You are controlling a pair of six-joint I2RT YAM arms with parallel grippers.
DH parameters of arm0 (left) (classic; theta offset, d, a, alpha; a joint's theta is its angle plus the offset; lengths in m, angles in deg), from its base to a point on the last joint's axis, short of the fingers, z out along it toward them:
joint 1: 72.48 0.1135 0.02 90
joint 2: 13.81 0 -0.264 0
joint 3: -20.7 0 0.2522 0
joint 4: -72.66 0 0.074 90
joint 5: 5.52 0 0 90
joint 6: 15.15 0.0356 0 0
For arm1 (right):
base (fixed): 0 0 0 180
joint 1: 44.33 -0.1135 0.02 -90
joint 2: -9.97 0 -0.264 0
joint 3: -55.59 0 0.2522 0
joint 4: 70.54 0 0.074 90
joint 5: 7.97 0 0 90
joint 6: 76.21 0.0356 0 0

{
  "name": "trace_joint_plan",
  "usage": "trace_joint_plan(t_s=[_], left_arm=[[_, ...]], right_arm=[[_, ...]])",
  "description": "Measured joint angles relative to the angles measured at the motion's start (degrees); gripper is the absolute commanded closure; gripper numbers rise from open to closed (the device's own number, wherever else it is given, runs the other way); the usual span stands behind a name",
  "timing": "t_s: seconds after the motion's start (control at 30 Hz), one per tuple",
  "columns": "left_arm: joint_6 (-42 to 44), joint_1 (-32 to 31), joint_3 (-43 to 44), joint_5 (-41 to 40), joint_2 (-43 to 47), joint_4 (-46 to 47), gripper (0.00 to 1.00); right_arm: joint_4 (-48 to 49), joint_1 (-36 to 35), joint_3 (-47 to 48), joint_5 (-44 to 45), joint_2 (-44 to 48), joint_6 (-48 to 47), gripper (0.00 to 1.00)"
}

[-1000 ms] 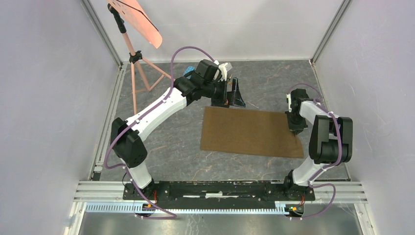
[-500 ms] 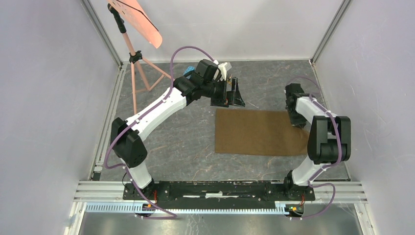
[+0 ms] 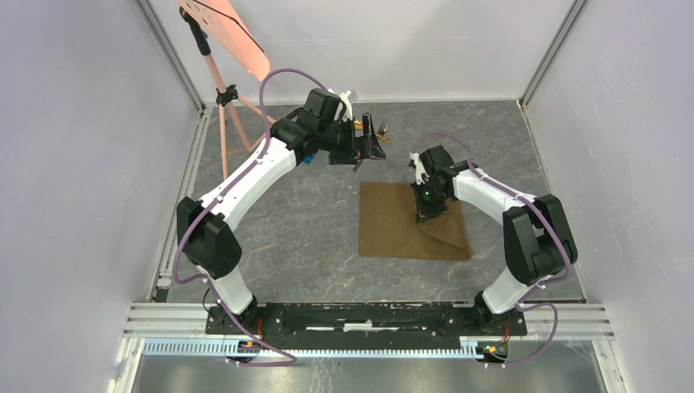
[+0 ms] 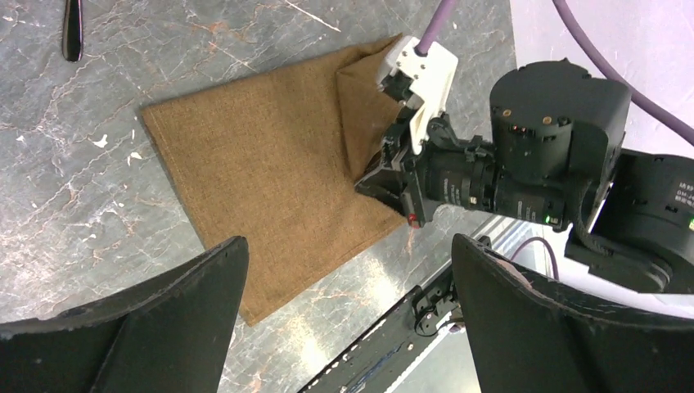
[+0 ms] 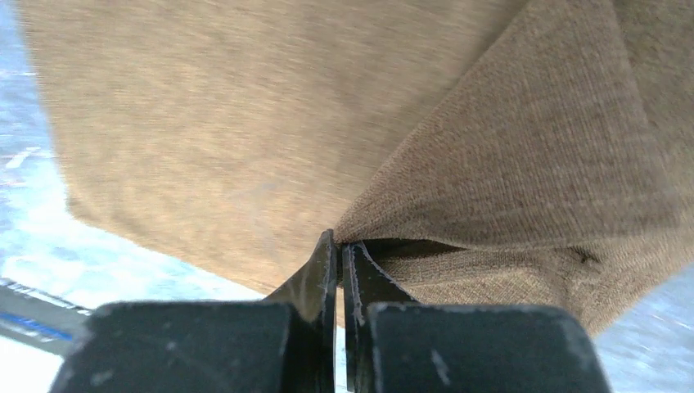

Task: Fold the napkin into a case and place the utensils inside
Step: Fold the rectangle-folded napkin at the center of the board.

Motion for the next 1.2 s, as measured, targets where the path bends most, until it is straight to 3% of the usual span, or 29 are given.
trace_joint_plan(t_s=[0.4,1.2], left_arm=[[1.68,-0.28,0.2,-1.99,0.39,-0.57,0.0],[1.68,0.02,0.66,-1.88,1.4,-0.85,0.0]], right_arm=[[3.98,-10.19,3.15,-8.68,-3.78,12.68,1.0],[9.22,-12.04,11.5,-10.64,-11.3,20.52,1.0]])
